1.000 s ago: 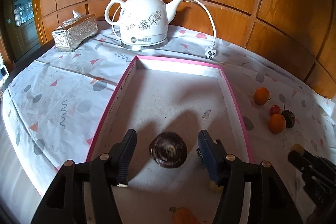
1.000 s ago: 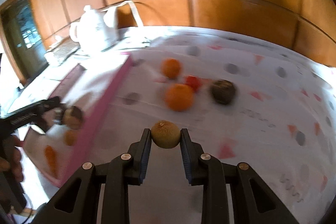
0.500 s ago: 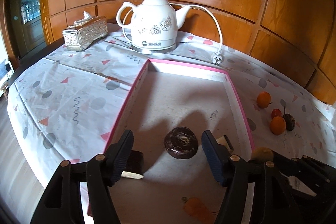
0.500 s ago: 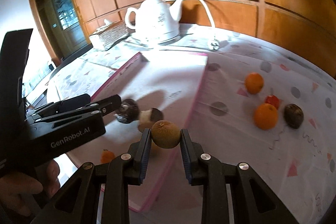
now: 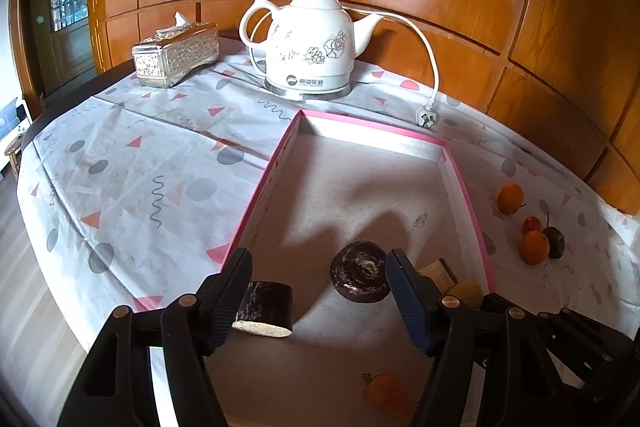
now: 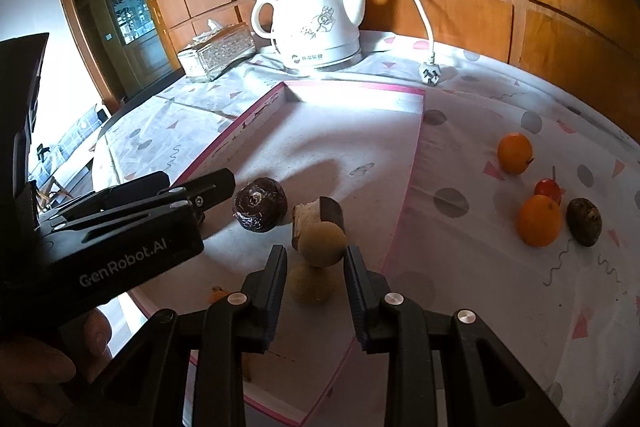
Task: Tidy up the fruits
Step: 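Lower the yellow fruit into the tray and open the right tool, then move the right tool to the produce and grasp the other dark brown root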
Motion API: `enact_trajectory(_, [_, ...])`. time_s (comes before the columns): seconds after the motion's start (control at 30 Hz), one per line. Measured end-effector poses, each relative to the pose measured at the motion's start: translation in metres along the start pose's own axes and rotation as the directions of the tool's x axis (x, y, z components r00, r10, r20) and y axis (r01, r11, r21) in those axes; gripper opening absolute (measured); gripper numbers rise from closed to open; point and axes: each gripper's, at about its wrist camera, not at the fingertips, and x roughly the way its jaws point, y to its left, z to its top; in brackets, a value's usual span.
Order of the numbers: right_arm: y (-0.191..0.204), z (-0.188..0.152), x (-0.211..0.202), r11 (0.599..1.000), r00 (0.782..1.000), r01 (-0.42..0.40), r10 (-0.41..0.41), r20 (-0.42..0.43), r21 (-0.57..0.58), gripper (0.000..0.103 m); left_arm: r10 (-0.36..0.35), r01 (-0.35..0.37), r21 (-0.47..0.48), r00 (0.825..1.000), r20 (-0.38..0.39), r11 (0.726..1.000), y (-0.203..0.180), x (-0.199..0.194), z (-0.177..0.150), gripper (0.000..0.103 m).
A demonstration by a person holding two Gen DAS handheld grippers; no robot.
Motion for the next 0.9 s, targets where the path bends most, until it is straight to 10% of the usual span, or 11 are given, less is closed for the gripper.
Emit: enact_trajectory(0.9, [-0.143,-0.046,-0.042,0.885,0.968,0.217,-0.250,0.027,0.412,0.032,-0.168,0.168,0.210,0.986,-0.017,0.963,-0.085,-0.010,-0.005,0.070])
